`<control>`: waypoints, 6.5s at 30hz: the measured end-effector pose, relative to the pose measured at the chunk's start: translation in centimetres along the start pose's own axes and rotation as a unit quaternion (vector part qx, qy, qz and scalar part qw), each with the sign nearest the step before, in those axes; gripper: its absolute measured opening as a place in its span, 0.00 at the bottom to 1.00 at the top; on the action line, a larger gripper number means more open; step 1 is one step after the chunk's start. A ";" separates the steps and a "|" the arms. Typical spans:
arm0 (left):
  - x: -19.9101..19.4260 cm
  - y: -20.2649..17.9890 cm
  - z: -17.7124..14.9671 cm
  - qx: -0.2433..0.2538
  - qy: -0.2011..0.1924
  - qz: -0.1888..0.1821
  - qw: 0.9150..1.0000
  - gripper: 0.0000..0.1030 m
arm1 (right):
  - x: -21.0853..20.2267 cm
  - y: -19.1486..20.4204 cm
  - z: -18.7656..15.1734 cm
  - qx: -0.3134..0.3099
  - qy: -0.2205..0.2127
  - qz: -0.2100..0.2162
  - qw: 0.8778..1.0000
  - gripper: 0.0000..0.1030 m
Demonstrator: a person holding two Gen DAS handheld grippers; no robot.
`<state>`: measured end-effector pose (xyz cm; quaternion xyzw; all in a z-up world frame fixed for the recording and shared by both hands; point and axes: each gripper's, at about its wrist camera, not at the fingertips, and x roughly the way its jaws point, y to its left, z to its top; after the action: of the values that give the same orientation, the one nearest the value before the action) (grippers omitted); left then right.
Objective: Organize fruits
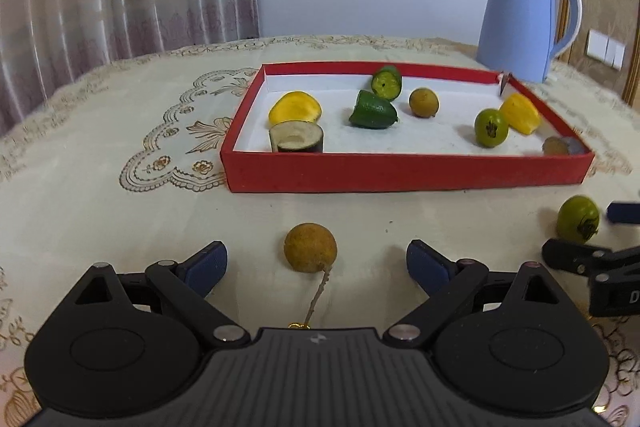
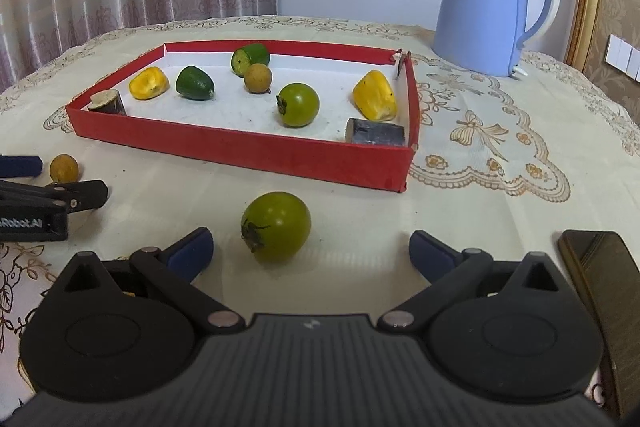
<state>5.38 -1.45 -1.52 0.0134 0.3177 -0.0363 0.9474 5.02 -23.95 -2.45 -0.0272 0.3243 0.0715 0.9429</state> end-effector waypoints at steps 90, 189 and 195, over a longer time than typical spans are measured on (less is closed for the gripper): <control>-1.9 -1.7 3.9 0.015 -0.064 0.051 0.997 0.24 | 0.0 -0.1 0.0 0.000 0.000 0.001 1.000 1.00; 4.1 -5.5 10.5 0.058 -0.058 0.175 0.981 0.77 | 0.0 0.0 0.0 0.000 0.001 0.000 1.000 1.00; 0.1 -2.5 7.1 0.007 -0.106 0.200 0.974 0.90 | -0.1 0.0 0.0 0.000 0.001 0.000 1.000 1.00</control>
<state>9.52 -4.26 4.11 0.0796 0.2062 0.1499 0.9637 4.95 -23.93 -2.43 -0.0269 0.3249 0.0718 0.9426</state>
